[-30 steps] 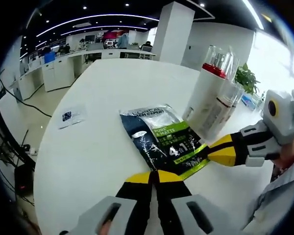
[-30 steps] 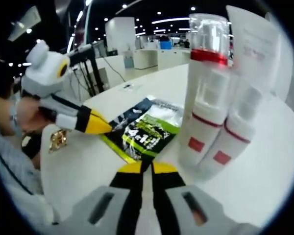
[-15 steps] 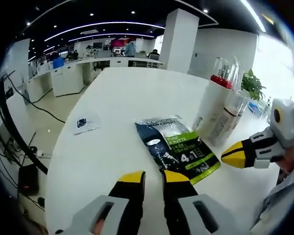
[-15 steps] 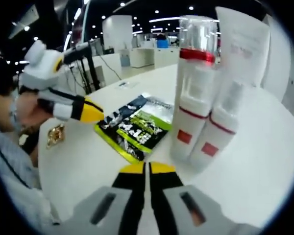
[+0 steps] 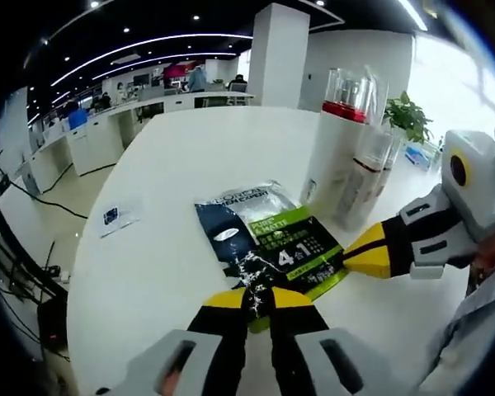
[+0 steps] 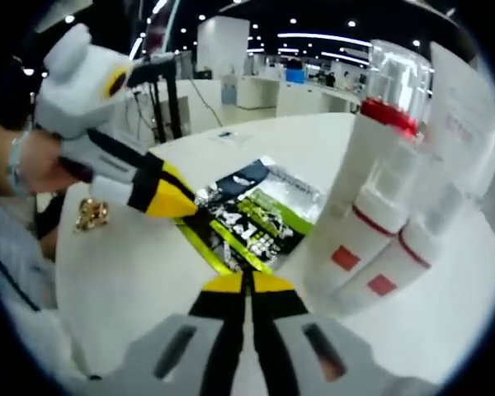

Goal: Arrange the skincare products in the storage area until every visible bottle or jar stands upright without overlapping.

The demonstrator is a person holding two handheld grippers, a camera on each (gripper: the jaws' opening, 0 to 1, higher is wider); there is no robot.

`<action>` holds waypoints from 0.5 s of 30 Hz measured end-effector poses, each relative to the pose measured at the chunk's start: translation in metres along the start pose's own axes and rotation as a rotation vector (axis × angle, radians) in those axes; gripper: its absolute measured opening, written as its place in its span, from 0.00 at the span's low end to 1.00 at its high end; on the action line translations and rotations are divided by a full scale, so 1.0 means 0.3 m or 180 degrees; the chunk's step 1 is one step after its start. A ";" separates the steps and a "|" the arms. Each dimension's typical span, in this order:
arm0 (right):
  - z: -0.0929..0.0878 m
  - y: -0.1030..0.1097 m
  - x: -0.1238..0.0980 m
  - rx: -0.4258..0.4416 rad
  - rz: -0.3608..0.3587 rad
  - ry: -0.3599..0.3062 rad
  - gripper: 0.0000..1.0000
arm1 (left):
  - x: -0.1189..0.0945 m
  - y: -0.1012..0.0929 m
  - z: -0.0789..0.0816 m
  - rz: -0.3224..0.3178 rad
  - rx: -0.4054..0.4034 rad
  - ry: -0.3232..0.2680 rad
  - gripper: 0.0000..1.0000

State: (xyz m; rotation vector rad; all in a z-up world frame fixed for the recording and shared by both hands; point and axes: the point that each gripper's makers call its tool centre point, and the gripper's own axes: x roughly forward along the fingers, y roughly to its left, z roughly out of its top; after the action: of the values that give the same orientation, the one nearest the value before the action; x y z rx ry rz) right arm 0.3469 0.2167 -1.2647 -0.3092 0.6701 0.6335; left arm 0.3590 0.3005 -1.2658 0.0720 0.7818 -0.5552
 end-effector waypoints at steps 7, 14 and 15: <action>0.005 -0.001 -0.008 0.0156 0.0045 -0.0099 0.00 | -0.004 0.013 -0.011 0.0105 0.0122 -0.0044 0.01; 0.008 0.015 -0.004 0.0159 0.0062 -0.0139 0.00 | -0.007 0.013 -0.014 0.0137 0.0083 -0.0089 0.01; 0.008 0.015 -0.004 0.0149 0.0048 -0.0139 0.00 | -0.008 0.013 -0.014 0.0140 0.0086 -0.0089 0.01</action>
State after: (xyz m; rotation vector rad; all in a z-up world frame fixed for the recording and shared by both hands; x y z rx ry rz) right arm 0.3444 0.2208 -1.2625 -0.2464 0.6451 0.6364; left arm 0.3569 0.3059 -1.2679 0.1059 0.7440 -0.5241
